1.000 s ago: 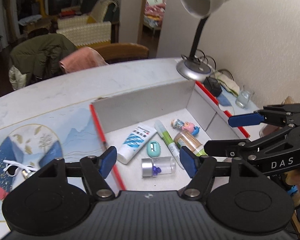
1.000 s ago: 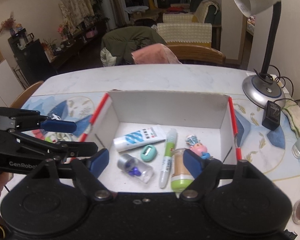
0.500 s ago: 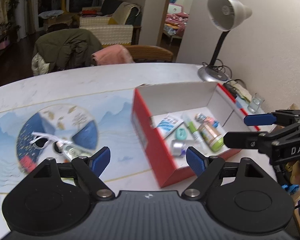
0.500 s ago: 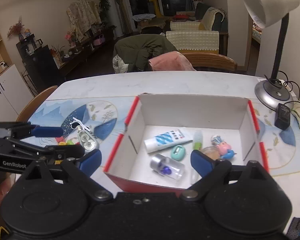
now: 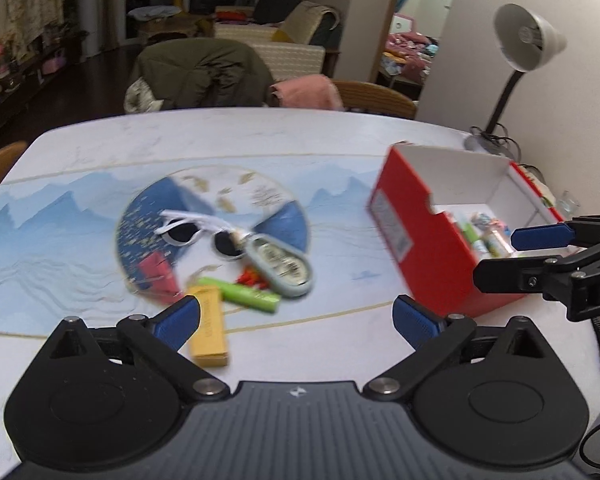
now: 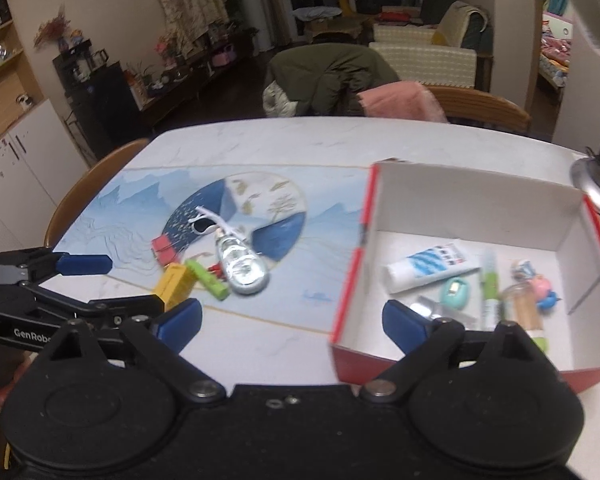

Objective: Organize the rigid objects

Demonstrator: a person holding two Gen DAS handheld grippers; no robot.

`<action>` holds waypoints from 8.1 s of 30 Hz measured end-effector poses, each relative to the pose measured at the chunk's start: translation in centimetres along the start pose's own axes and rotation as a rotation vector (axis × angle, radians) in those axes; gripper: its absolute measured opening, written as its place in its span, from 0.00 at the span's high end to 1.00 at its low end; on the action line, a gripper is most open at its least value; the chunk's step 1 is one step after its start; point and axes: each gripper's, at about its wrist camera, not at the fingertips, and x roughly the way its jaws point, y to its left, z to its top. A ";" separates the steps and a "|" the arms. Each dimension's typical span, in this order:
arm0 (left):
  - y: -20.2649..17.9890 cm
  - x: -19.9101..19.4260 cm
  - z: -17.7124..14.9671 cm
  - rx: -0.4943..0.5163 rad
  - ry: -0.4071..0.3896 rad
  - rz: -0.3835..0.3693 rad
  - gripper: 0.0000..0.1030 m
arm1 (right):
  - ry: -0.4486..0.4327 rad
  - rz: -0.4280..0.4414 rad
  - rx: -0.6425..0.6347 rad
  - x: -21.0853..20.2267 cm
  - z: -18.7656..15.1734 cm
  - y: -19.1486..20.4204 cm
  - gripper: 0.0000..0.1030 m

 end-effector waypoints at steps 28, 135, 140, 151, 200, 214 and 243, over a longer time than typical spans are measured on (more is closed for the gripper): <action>6.8 7.5 -3.3 -0.114 0.078 0.085 0.00 | 0.173 -0.080 -0.151 14.9 3.8 6.2 0.21; -4.2 6.3 -1.8 -0.034 0.136 0.051 0.75 | 0.026 -0.120 0.127 -1.8 3.0 -11.7 0.53; -4.3 7.3 -2.6 -0.043 0.152 0.080 0.30 | 0.030 -0.125 0.134 -2.1 2.6 -12.9 0.53; -4.7 10.6 -4.7 -0.021 0.186 0.114 0.35 | 0.046 -0.145 0.159 -2.1 1.8 -15.1 0.53; -21.7 11.4 9.8 0.156 0.073 -0.054 0.72 | 0.120 -0.173 0.175 1.9 0.6 -23.6 0.53; -25.7 21.7 9.5 0.284 0.291 -0.038 0.72 | 0.162 -0.195 0.114 3.2 -0.3 -22.8 0.53; -24.8 20.2 9.0 0.260 0.290 -0.063 0.41 | 0.208 -0.219 0.111 2.7 -0.8 -21.5 0.42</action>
